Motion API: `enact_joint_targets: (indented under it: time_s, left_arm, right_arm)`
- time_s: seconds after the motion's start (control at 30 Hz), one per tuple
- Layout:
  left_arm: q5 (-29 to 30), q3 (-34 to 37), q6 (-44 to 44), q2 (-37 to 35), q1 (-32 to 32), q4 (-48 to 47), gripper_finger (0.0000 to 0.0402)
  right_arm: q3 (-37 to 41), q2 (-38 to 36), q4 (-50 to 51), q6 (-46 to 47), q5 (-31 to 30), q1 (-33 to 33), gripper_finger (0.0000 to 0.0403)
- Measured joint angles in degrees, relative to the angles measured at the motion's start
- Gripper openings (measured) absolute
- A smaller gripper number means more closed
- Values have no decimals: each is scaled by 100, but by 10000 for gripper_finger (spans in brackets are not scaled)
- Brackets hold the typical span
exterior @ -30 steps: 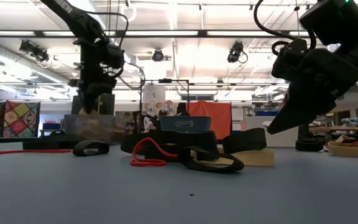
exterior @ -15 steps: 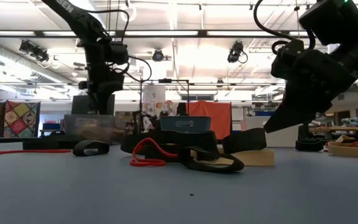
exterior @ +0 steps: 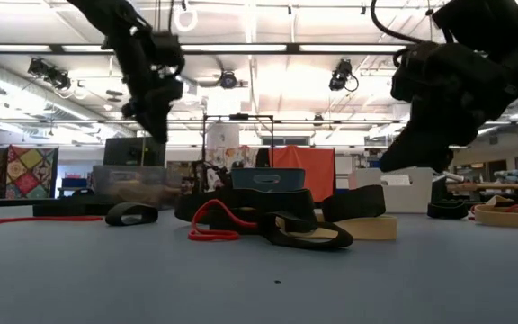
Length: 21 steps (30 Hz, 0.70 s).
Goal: Sort rubber bands into baskets
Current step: Put the yellow rubber band into the black bin
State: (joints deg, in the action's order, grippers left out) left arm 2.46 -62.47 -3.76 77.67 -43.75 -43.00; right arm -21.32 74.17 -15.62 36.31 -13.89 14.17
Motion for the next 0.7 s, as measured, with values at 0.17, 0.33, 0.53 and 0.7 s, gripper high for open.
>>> enact_joint_targets:
  time_s: [0.17, 0.33, 0.53, 0.7]
  left_arm:
    - [-179, 785, 354, -525, 927, 1169, 151]
    - [-503, 1532, 560, -669, 1967, 2288, 151]
    - [-967, 2218, 995, -483, 3190, 3886, 151]
    - [-818, 2500, 1174, -213, 4032, 5053, 151]
  right_arm:
    - [0, 64, 487, 332, -63, 1, 50]
    - [0, 67, -124, 320, 388, -15, 50]
    - [-1, 528, -1076, 116, 342, 41, 50]
    - [0, 999, -1569, 118, 224, 44, 50]
